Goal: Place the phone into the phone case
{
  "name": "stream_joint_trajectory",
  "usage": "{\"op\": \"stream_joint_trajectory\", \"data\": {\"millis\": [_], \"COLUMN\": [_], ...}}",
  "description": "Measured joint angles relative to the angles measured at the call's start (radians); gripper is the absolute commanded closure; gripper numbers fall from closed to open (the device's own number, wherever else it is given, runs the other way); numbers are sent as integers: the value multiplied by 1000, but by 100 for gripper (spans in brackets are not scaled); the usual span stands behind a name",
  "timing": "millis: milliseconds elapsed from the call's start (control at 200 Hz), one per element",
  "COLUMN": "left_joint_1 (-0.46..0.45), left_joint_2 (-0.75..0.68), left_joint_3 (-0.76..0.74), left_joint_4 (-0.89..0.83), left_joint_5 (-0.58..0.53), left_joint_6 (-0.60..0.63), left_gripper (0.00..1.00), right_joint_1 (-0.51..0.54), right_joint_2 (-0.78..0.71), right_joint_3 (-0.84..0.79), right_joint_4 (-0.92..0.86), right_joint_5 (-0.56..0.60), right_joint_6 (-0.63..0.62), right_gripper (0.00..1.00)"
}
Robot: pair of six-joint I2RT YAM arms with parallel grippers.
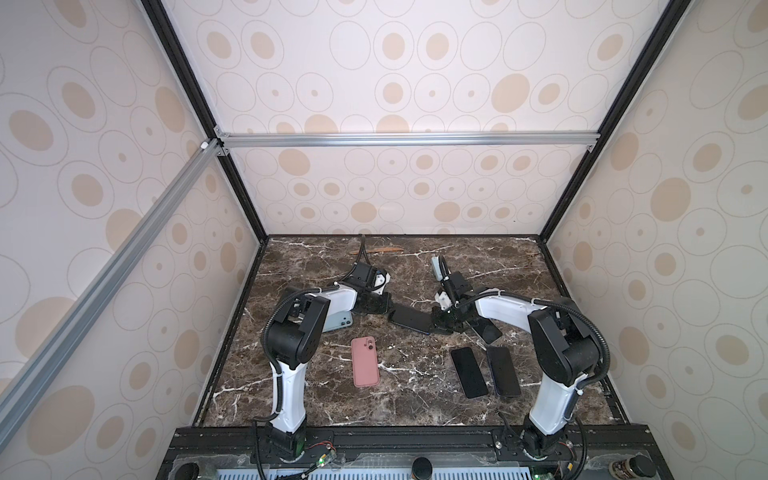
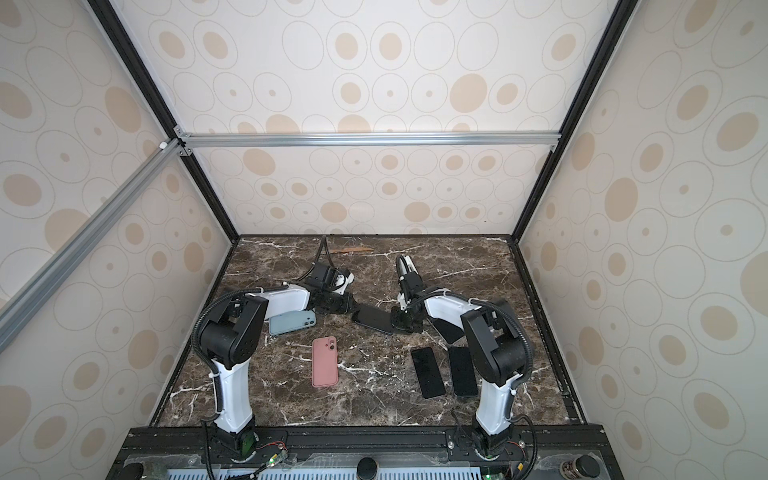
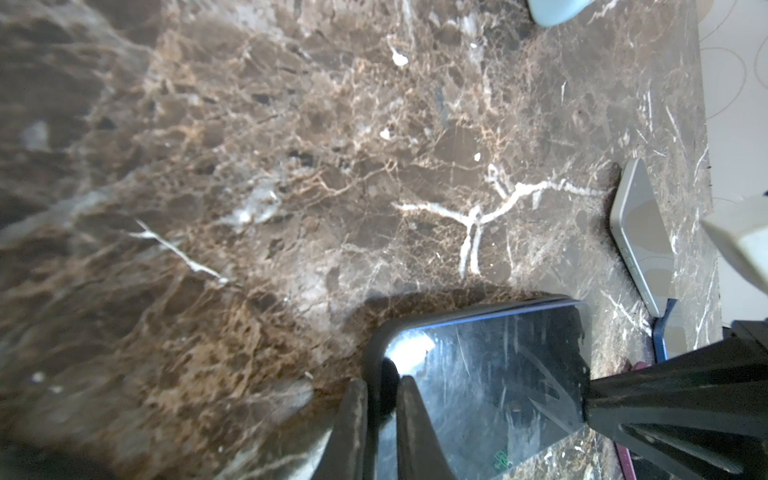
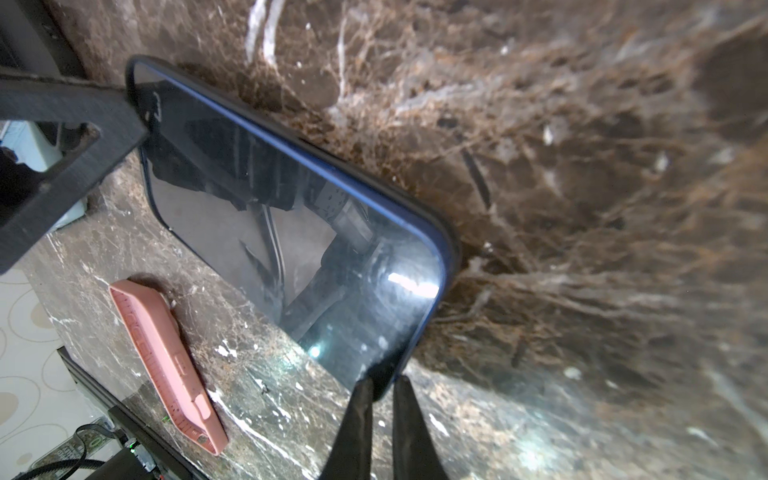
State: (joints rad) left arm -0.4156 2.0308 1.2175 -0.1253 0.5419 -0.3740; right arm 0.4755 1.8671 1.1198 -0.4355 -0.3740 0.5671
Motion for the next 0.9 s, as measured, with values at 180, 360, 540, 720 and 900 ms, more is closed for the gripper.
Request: {"op": "stream_joint_trajectory", "data": {"millis": [180, 360, 540, 720, 900], "left_joint_1": [0, 0, 0, 0, 0], "left_joint_2": [0, 0, 1, 1, 1], "left_joint_3": [0, 0, 0, -1, -1], "left_joint_4": [2, 2, 3, 3, 3], "left_joint_5": [0, -1, -1, -1, -1], "left_joint_6": [0, 0, 0, 0, 0], "left_gripper": [86, 86, 86, 86, 86], "right_joint_1": [-6, -13, -18, -23, -24], "right_joint_2": [11, 20, 30, 45, 56], "right_joint_3": [3, 5, 16, 33, 49], "right_joint_4": [-6, -10, -23, -43, -62], "right_joint_5": [-17, -32, -45, -58, -63], "right_joint_6": [-6, -10, -13, -18, -24], "right_gripper": [90, 90, 90, 91, 91]}}
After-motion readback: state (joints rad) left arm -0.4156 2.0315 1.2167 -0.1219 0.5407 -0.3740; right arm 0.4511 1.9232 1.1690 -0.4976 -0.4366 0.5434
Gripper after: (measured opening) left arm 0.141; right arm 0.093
